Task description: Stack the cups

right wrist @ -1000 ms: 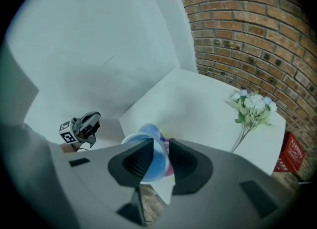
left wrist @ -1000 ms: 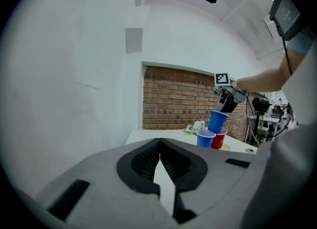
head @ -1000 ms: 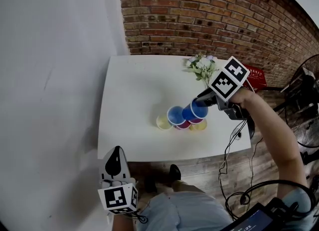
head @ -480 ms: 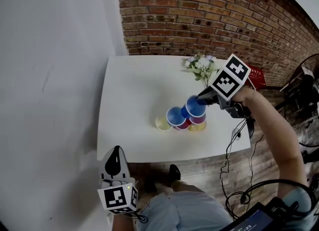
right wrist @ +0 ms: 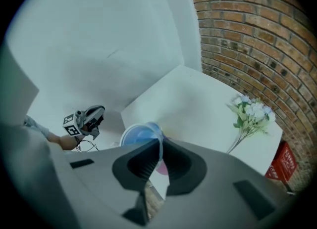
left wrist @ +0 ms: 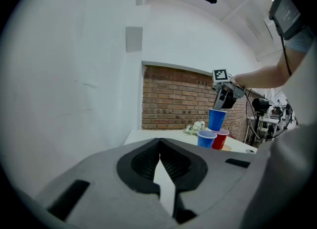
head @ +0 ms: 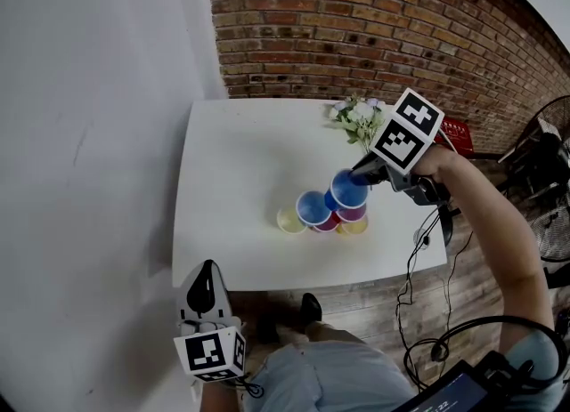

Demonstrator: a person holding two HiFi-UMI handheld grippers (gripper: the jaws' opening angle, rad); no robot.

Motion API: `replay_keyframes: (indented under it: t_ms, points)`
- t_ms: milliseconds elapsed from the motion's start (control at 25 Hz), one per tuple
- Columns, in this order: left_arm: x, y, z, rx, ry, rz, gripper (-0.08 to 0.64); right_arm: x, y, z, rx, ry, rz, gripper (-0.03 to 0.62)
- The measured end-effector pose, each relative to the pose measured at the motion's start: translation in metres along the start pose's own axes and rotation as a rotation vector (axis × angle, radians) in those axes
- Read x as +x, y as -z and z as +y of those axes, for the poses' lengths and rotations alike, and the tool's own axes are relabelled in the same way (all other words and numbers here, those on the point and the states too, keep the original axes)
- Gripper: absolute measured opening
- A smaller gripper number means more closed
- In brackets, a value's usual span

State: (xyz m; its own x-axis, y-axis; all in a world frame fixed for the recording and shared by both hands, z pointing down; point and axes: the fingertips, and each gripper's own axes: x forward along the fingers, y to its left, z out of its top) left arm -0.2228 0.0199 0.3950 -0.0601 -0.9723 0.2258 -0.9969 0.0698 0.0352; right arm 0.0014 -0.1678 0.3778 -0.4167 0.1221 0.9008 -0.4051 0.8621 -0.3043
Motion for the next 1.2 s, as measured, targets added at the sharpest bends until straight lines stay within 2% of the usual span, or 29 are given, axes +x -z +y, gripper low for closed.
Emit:
replay_keyframes:
  t_ms: [520,760,920,1040,1200]
  points:
    - [-0.001,0.003,0.007,-0.008,-0.010,0.009,0.009,0.012,0.002,-0.002,-0.008,0.001,0.052,0.034]
    - [0.001,0.004,0.008,-0.010,-0.009,0.008,0.009,0.014,0.002,0.002,-0.043,-0.008,0.059,0.087]
    - [0.002,0.003,0.008,-0.010,-0.009,0.008,0.009,0.015,0.003,0.003,-0.062,-0.013,0.070,0.083]
    - [0.004,0.005,0.009,-0.012,-0.008,0.009,0.009,0.015,0.003,0.002,-0.077,-0.006,0.079,0.035]
    - [0.005,0.003,0.009,-0.009,-0.007,0.010,0.009,0.010,0.002,0.003,-0.082,-0.016,0.069,0.031]
